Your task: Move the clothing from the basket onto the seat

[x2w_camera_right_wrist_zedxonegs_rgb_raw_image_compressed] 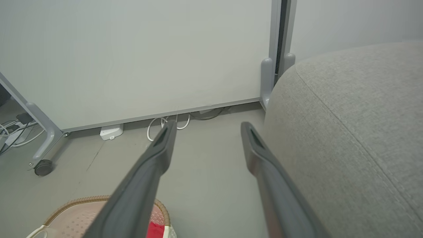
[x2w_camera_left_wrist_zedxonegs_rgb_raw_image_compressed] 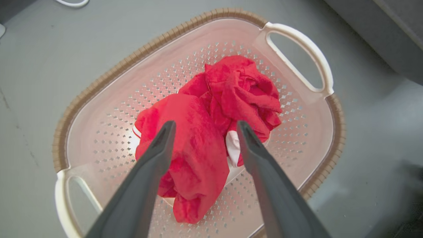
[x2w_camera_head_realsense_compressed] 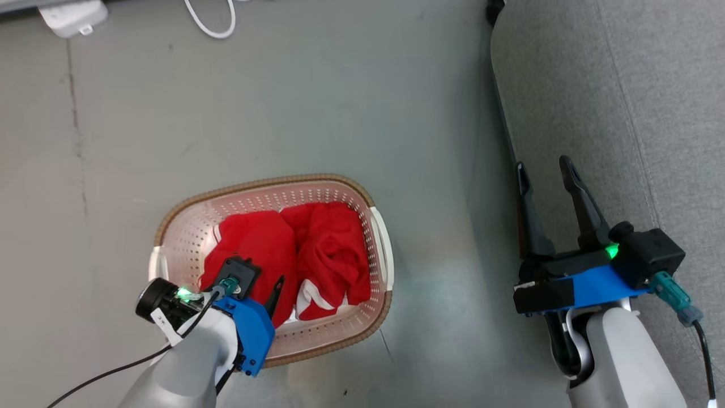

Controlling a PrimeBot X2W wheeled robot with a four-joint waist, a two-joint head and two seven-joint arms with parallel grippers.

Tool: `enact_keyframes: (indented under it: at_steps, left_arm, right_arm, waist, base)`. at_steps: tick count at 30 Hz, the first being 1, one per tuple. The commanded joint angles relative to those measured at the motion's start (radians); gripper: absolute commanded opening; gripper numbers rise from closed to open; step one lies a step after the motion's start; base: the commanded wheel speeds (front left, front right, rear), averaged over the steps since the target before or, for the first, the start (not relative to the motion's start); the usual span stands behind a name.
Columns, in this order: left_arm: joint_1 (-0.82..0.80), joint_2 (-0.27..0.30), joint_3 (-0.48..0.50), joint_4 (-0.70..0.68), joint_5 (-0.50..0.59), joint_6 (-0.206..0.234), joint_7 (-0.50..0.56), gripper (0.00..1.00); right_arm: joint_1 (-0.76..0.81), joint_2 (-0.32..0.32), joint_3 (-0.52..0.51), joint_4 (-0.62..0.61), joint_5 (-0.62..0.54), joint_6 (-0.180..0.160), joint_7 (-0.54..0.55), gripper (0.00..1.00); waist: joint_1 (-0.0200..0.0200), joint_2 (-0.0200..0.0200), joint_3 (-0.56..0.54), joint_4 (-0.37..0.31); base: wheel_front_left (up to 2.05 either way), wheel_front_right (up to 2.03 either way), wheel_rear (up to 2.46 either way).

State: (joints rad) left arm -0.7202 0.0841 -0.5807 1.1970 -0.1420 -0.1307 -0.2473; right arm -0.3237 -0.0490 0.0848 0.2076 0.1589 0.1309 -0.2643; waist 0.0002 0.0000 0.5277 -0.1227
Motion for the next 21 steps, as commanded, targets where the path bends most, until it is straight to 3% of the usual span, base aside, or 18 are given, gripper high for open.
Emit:
enact_keyframes:
  at_steps: [1, 21]
  left_arm:
    - [-0.018, 0.014, -0.012, 0.018, -0.010, 0.001, 0.008, 1.00]
    - [-0.130, 0.062, -0.085, 0.087, -0.108, 0.001, 0.168, 1.00]
  right_arm:
    - [-0.021, -0.002, 0.002, -0.007, 0.000, 0.000, 0.000, 1.00]
    - [-0.114, -0.002, -0.007, -0.047, -0.018, 0.000, 0.000, 1.00]
  waist:
    - [-0.0002, 0.0000, 0.040, -0.016]
    - [-0.0002, 0.0000, 0.249, -0.036]
  base:
    - [0.00, 0.00, 0.00]
    - [0.00, 0.00, 0.00]
